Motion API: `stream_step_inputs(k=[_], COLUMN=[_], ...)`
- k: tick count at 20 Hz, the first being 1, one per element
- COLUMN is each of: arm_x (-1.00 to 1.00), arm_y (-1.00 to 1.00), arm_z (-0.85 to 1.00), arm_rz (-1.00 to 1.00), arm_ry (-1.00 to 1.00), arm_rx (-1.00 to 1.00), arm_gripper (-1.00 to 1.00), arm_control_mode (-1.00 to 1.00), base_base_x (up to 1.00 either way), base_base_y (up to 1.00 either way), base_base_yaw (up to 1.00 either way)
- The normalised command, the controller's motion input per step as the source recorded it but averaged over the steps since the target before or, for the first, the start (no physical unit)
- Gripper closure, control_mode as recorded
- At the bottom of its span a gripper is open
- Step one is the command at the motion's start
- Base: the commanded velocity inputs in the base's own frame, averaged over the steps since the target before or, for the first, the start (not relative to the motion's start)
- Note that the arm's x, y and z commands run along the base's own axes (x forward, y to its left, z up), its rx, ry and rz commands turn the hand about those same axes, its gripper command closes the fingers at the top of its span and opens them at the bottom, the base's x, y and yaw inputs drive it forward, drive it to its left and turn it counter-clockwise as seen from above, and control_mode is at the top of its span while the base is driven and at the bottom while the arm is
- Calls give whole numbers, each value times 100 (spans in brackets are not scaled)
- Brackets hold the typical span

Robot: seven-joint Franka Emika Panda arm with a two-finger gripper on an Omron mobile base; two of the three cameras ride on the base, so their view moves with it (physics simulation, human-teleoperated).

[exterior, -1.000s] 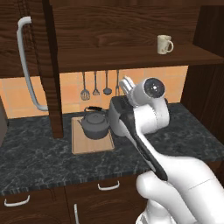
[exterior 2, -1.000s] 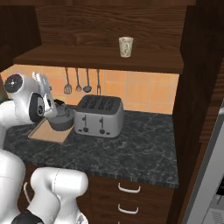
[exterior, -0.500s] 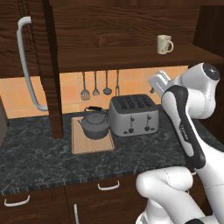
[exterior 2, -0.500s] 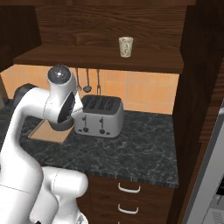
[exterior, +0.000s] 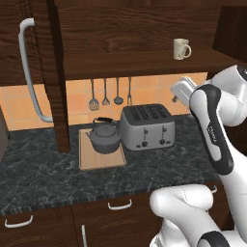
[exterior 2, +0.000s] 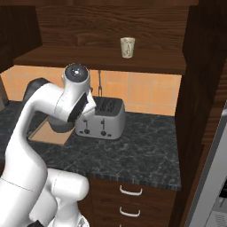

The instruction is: Pick the kettle from the counter and place it on the tray. Then pick the mug from the cabinet and place it on the tray. Then close the cabinet doors.

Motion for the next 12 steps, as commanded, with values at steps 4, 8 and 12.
stream_step_inputs(k=[4,8,12], arm_x=[0,7,26], arm_y=[-14,-1,0], arm_z=[14,36,48], arm_rz=[7,2,0], arm_ry=[-7,-9,-10], arm_rx=[0,-2,0], arm_gripper=[-100,-100,-100], arm_control_mode=[-100,-100,-100], base_base_x=[0,0,0], base_base_y=[0,0,0], base_base_yaw=[0,0,0])
